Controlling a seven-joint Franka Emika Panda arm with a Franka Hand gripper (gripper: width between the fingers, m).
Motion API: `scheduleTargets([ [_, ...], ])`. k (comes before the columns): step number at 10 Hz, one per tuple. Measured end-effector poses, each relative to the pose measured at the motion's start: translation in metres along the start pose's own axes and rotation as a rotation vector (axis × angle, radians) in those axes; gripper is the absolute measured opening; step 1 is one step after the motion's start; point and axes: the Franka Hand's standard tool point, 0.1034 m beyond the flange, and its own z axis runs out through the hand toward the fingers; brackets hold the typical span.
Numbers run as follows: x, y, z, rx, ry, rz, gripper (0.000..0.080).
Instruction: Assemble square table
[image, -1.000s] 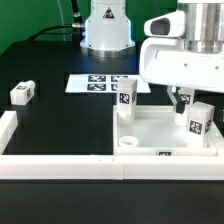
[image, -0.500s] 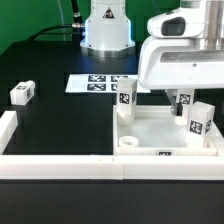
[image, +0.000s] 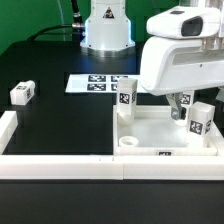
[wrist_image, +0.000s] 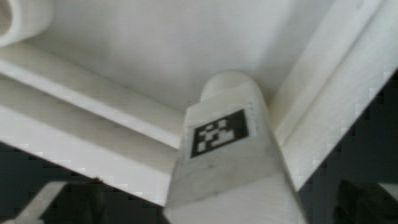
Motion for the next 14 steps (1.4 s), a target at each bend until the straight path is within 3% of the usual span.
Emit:
scheduleTargets([
  [2, -0.0004, 0.001, 0.0003, -0.012, -0.005, -0.125, 0.0648],
  [3, 0.0006, 0.0005, 0.0004, -0.032, -0.008, -0.26, 0.0648],
  [6, -0.0001, -0.0019, 0.0018, -0.032, -0.01, -0.249, 0.0639],
  [7, -0.0002, -0.0018, 0.0018, -0.032, -0.01, -0.249, 0.044],
  [8, 0.0, -0.0018, 0.0017, -0.032, -0.01, -0.249, 0.0305],
  [11, 0.0005, -0.0016, 0.0011, -0.032, -0.008, -0.222, 0.0295],
  [14, 0.0001, 0.0, 0.0014, -0.019, -0.001, 0.054, 0.0295],
])
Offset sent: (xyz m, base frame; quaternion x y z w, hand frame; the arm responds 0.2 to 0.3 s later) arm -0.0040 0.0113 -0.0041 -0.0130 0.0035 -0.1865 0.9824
